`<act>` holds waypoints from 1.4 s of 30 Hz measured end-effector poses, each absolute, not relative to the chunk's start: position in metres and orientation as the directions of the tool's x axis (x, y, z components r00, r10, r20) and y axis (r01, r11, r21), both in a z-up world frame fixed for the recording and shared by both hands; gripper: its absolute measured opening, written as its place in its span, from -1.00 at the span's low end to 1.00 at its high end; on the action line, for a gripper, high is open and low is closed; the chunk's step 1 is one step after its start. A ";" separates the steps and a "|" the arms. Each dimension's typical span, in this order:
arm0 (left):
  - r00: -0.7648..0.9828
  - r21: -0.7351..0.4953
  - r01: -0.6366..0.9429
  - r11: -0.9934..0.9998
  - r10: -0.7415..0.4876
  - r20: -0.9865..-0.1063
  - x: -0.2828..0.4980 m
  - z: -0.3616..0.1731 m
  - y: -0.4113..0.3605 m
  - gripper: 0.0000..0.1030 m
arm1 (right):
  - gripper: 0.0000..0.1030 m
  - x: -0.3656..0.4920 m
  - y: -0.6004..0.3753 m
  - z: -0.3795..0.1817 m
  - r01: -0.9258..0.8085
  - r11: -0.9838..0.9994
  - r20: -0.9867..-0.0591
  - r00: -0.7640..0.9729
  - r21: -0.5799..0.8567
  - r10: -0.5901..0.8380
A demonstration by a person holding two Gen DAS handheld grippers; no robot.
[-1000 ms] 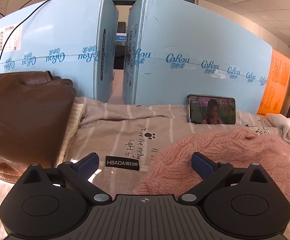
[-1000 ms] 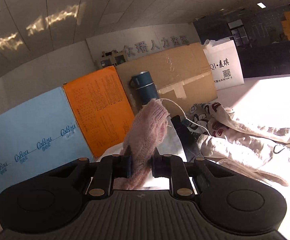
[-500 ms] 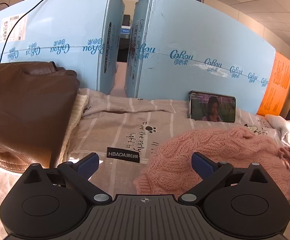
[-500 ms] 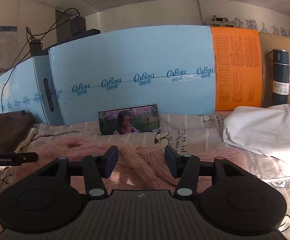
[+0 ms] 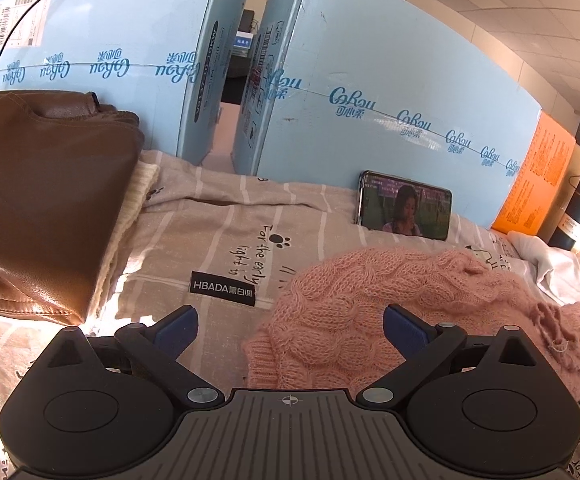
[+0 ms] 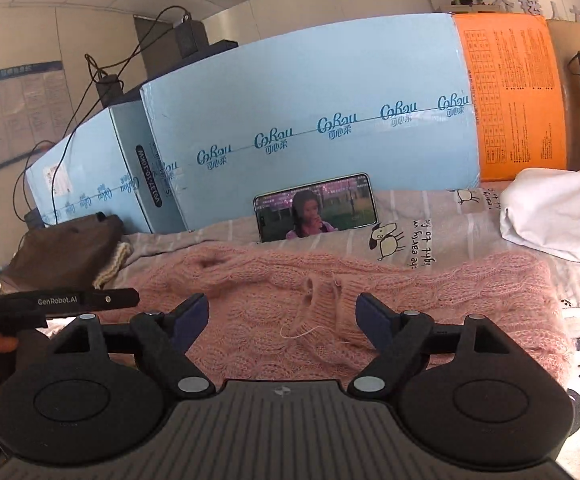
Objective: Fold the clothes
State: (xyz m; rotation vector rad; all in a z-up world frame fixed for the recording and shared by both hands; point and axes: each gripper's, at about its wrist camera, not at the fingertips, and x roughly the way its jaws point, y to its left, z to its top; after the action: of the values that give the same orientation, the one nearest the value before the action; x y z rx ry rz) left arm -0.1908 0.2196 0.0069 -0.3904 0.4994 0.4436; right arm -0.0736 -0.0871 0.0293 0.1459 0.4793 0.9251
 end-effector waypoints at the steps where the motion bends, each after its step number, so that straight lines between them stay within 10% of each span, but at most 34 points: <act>1: 0.787 -0.248 -0.490 0.835 0.303 -0.537 -0.190 0.006 0.220 0.95 | 0.65 -0.072 -0.101 0.032 -0.693 0.625 -0.308 0.545 0.358 0.780; 9: 0.768 -0.222 -0.491 0.842 0.298 -0.567 -0.184 0.000 0.217 0.95 | 0.77 -0.045 -0.175 0.013 -0.247 0.848 -0.393 0.801 0.470 0.451; 17: 0.752 -0.187 -0.483 0.855 0.296 -0.589 -0.178 -0.005 0.212 0.95 | 0.64 -0.009 -0.175 -0.018 -0.174 0.696 -0.448 0.652 0.696 0.611; 20: 0.750 -0.170 -0.474 0.864 0.295 -0.592 -0.176 -0.005 0.209 0.95 | -0.12 -0.008 -0.160 -0.019 -0.219 0.703 -0.472 0.603 0.677 0.643; 23: 0.748 -0.153 -0.464 0.872 0.293 -0.596 -0.175 -0.006 0.206 0.96 | -0.43 -0.020 -0.151 -0.012 -0.280 0.757 -0.466 0.647 0.591 0.603; 35: 0.867 -0.267 -0.149 0.952 -0.005 -0.498 -0.174 -0.002 0.174 0.96 | -0.56 -0.035 -0.191 0.029 -0.282 0.834 -0.297 0.840 0.475 0.454; 42: 0.810 -0.130 -0.354 0.926 0.235 -0.537 -0.172 0.001 0.177 0.97 | -0.55 -0.042 -0.183 0.051 -0.262 0.938 -0.224 0.923 0.225 0.312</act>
State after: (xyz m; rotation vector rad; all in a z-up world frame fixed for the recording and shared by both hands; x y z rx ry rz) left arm -0.1724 0.1768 0.0006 -0.2298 0.5418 0.3177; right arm -0.0419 -0.1825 0.0506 0.1928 0.2605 0.2965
